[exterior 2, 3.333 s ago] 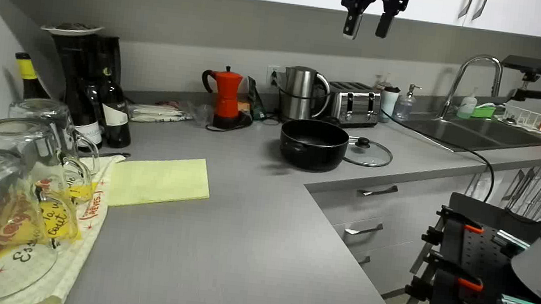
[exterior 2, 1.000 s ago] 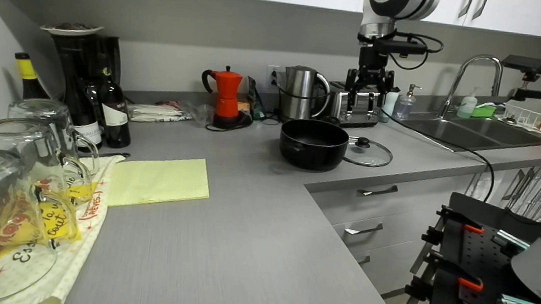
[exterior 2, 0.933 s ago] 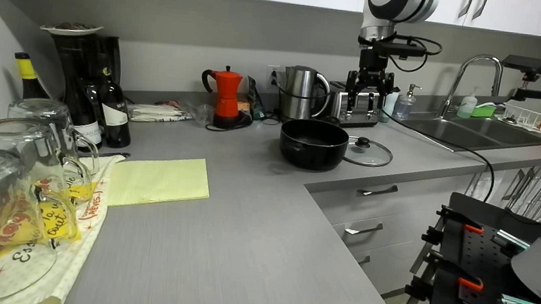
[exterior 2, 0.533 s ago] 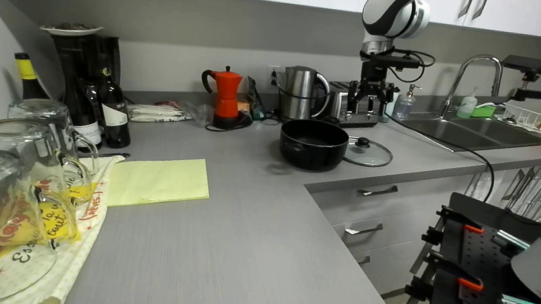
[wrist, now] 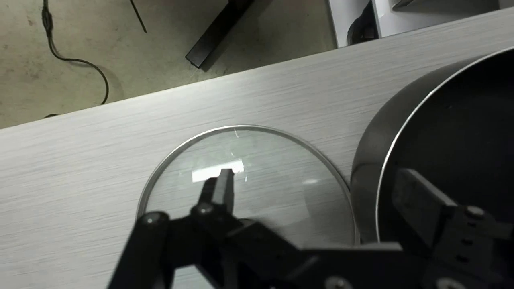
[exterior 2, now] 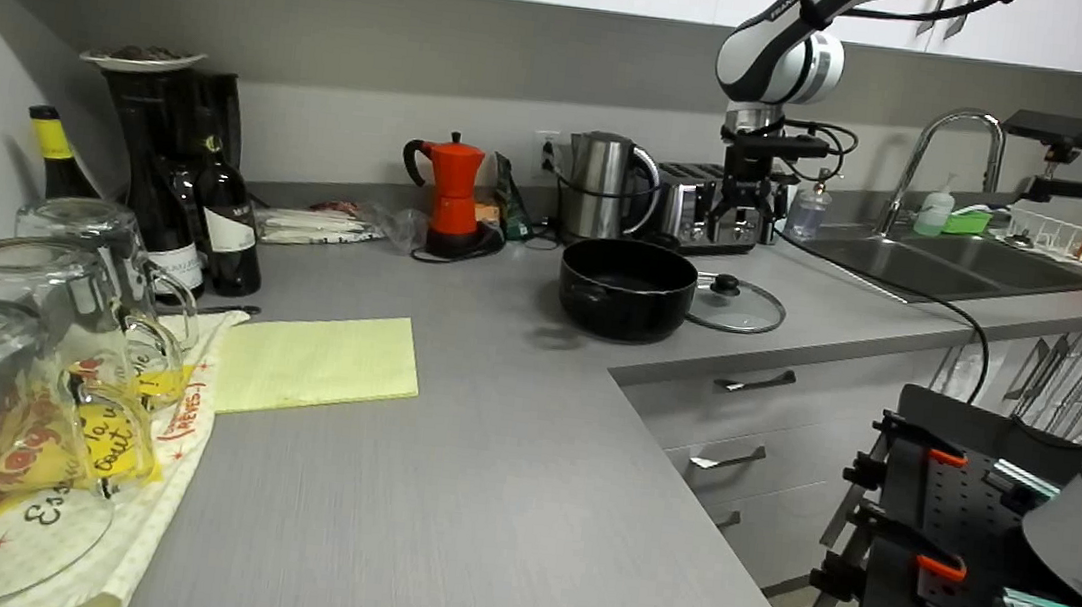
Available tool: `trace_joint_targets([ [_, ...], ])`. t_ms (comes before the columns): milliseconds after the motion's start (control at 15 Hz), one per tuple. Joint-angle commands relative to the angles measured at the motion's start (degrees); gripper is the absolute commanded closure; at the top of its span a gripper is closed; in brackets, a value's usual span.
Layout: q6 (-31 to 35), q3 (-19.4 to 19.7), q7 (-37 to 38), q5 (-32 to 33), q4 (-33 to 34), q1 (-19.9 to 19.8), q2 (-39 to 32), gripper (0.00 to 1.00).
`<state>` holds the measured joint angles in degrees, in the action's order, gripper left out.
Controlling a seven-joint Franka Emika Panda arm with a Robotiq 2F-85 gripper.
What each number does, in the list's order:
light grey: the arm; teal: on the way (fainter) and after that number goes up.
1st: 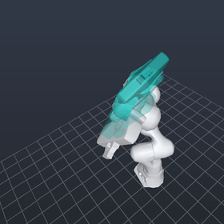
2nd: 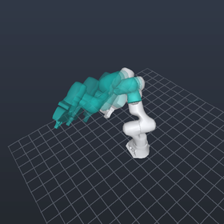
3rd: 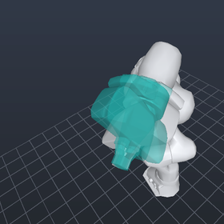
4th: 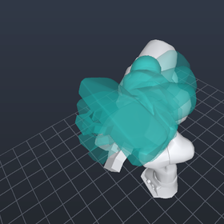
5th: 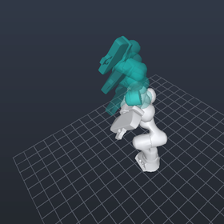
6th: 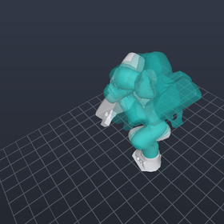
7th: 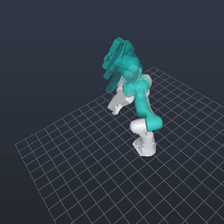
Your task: Put the lid on the pot
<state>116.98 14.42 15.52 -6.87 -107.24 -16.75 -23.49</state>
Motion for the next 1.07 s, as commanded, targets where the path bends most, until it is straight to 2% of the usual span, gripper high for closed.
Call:
trace_joint_targets([
  [0,0.87,0.85,2.24,-1.72,4.06,-0.89,-4.26,0.00],
  [667,4.77,3.07,10.79,-2.83,8.89,-2.93,-12.47,0.00],
  [1000,7.06,4.76,16.46,-2.38,11.09,-2.45,-15.90,0.00],
])
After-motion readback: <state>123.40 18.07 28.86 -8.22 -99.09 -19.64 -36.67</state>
